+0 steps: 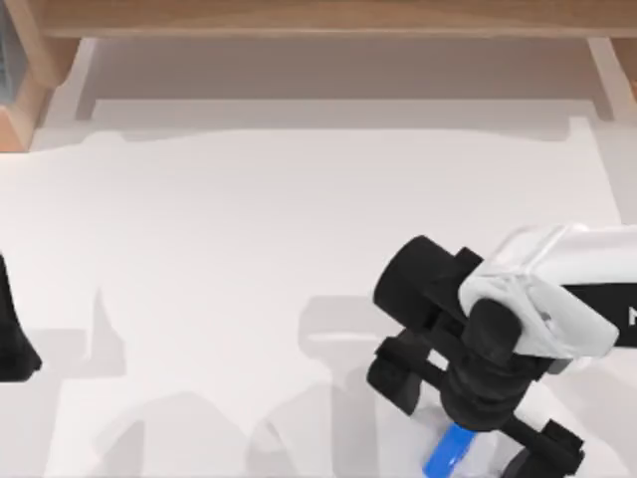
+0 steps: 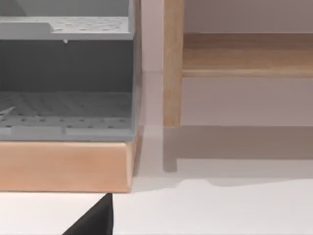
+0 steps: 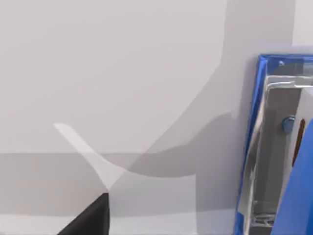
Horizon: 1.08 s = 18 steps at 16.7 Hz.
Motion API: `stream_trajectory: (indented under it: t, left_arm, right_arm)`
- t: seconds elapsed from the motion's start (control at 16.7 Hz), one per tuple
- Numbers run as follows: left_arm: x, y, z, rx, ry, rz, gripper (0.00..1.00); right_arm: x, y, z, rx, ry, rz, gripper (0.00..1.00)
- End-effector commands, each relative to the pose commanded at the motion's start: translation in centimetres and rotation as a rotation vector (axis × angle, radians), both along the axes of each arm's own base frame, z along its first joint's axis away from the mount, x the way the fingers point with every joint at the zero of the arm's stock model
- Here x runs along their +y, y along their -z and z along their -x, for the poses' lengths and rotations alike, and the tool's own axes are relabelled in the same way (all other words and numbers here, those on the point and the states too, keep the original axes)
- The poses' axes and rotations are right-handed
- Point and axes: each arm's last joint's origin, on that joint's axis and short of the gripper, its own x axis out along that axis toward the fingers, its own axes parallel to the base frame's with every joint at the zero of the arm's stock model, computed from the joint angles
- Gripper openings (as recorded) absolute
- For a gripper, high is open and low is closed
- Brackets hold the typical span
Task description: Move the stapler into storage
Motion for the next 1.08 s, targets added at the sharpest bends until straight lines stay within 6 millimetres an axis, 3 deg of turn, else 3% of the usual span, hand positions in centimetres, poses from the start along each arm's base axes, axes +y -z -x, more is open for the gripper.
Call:
stream_trajectory:
  t: [0.24,1.02,1.08]
  left_arm:
    - [0.0,0.0,0.0,0.0,0.0,0.0,1.0]
    - [0.0,0.0,0.0,0.0,0.0,0.0,1.0]
    - [0.0,0.0,0.0,0.0,0.0,0.0,1.0]
  right_arm:
    - [0.0,0.08,0.01,0.0,0.0,0.0,1.0]
    - [0.0,0.08,0.01,0.0,0.0,0.0,0.02]
    - [0.0,0.08,0.01,0.0,0.0,0.0,0.0]
